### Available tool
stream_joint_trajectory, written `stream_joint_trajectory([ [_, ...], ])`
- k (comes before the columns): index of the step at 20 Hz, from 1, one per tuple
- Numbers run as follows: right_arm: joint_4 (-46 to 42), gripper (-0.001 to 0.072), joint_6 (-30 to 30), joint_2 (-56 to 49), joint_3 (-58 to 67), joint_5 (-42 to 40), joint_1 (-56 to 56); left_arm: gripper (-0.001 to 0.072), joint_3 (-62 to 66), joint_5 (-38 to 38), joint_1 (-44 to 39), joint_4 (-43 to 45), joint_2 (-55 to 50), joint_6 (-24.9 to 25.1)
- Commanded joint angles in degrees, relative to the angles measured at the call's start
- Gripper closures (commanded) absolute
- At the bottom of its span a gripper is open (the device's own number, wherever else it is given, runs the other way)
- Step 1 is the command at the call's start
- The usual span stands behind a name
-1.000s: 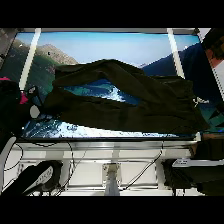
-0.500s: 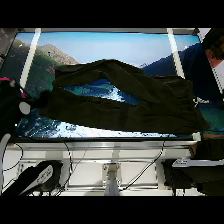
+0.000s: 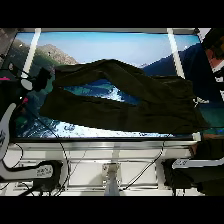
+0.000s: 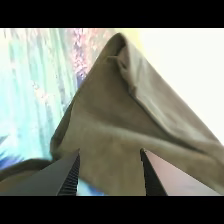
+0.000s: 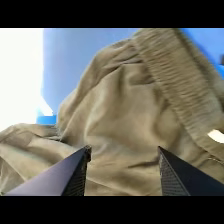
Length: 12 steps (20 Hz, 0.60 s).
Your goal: Fold the clothes and pants, and hang the long-sleeved shirts on hangers.
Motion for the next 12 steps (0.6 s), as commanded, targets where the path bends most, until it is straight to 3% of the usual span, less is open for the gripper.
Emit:
stream_joint_trajectory([
  [1,0.3,0.0227,-1.3,0.0,0.2,-1.2,2.4,0.0266,5.2,-0.1,0.6,-5.8,-7.6,0.9],
  [3,0.2,0.0227,-2.8,0.0,0.2,-1.4,3.1,0.0277,8.5,-3.0,1.0,-5.8,-10.3,6.3],
  [10,0.2,0.0227,-2.9,0.0,0.2,-1.4,3.7,0.0274,13.5,-10.3,5.2,-5.8,-14.5,7.3],
  [12,0.1,0.0227,-2.9,0.0,0.2,-1.4,3.7,0.0275,13.5,-14.1,5.5,-5.8,-14.8,12.4],
])
